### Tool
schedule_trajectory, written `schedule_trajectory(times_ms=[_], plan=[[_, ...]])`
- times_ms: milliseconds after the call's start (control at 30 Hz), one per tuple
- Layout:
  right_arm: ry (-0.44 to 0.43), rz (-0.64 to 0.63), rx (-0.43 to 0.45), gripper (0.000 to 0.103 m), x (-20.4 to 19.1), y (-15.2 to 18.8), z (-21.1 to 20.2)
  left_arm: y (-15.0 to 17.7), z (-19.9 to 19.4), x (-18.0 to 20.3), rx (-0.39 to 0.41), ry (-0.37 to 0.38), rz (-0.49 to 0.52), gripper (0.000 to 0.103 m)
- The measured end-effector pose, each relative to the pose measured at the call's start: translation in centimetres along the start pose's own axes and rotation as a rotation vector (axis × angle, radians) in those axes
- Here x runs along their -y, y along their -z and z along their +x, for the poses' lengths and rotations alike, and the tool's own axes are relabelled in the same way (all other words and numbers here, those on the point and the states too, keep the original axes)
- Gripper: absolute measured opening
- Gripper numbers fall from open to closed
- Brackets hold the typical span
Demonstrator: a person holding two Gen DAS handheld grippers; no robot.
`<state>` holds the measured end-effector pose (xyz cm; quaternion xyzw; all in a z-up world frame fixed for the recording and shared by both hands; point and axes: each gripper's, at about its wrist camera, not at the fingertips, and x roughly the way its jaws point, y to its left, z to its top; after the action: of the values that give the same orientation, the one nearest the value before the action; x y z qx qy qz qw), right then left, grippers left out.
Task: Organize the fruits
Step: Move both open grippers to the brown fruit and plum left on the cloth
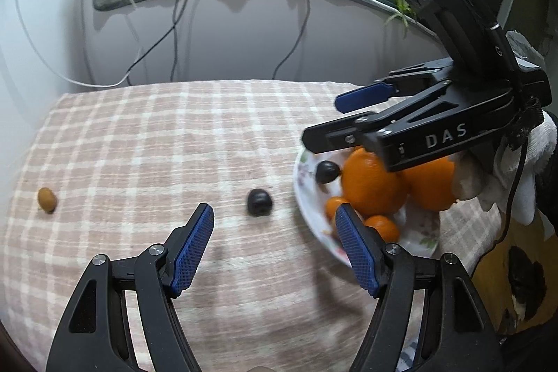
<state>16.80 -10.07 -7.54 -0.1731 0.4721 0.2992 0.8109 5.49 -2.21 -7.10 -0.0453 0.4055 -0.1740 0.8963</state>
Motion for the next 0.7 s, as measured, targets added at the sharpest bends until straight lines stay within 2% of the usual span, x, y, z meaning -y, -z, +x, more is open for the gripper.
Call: schedule_trajectory(times_ms=[467,700], plan=[[-0.016,-0.05,-0.025,0.075,-1.5,-0.6,1.0,1.0,-1.3,-4.3,0.01,-0.072,-0.08,0.072],[-0.033,-0.107,-0.045,0.075,-3.1,-0.7,1.8,1.4,-2.2,-7.9,0.018,-0.137,-0.146,0.072]])
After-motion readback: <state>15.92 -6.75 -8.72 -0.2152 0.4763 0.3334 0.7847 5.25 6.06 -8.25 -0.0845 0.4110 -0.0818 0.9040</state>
